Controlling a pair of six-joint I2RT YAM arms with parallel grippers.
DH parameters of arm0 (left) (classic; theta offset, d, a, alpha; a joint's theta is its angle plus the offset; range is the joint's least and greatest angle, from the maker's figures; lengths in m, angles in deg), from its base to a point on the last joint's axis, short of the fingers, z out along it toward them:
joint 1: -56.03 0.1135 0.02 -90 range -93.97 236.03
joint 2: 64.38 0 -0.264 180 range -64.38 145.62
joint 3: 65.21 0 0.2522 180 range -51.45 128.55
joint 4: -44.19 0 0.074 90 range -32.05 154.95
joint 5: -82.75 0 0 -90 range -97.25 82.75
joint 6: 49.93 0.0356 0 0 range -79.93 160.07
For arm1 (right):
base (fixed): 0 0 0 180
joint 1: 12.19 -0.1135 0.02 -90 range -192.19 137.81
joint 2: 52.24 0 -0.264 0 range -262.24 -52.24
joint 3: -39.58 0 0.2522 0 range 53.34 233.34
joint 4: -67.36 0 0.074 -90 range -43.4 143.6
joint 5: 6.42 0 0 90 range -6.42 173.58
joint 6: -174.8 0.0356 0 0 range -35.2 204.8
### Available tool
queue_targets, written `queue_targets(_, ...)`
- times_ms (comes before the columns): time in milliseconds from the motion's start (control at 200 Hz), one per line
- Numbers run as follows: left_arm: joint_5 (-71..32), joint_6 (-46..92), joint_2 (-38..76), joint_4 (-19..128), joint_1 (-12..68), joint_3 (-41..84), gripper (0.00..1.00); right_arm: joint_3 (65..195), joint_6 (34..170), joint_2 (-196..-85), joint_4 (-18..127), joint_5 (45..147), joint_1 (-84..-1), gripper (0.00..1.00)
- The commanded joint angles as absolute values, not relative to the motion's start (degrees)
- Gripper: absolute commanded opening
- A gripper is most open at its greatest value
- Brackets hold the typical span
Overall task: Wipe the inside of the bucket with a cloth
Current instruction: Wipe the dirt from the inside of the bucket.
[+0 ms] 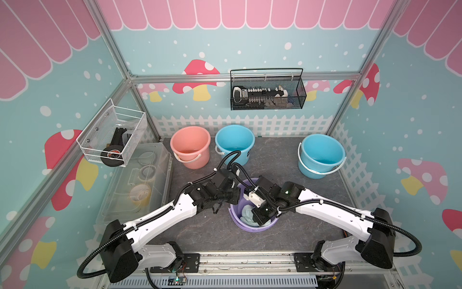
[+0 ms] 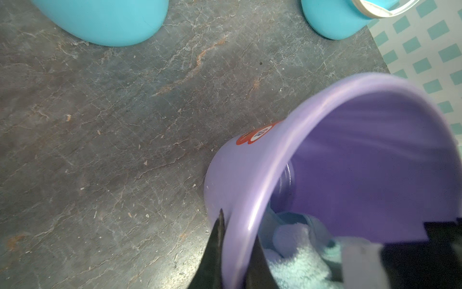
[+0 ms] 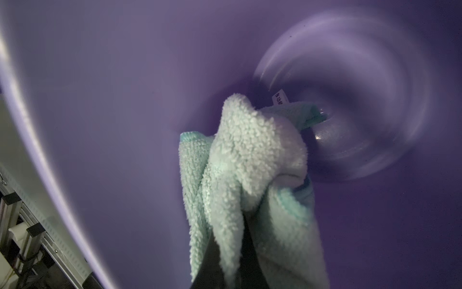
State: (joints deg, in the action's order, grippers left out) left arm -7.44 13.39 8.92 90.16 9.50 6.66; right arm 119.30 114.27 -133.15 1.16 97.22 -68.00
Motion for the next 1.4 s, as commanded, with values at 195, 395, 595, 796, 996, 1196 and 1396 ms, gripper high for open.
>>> queue_targets(195,-7.00,11.61,9.62,85.78,9.70,6.87,0.00,118.16,117.93,-144.09,4.73,95.67,-67.95,0.00)
queue_targets(395,-7.41,11.51,9.26,85.55,9.70,6.63,0.00,116.57,118.94,-150.32,10.37,92.23,-67.65,0.00)
queue_targets(595,-7.25,11.41,7.69,85.64,9.70,6.21,0.00,115.77,119.43,-156.26,11.15,89.38,-67.52,0.00)
queue_targets(796,-6.48,11.67,7.33,86.08,9.71,6.43,0.00,116.12,117.68,-156.58,10.08,98.51,-67.51,0.00)
queue_targets(996,-5.32,11.86,7.88,85.99,9.71,6.65,0.00,115.69,118.36,-150.53,10.20,112.66,-67.48,0.00)
queue_targets(1196,-5.32,11.90,8.67,85.75,9.68,7.16,0.00,115.90,120.60,-144.55,10.44,118.86,-67.35,0.00)
queue_targets(1396,-5.32,11.94,8.82,85.37,9.66,7.36,0.00,116.91,124.94,-138.99,13.86,122.33,-65.24,0.00)
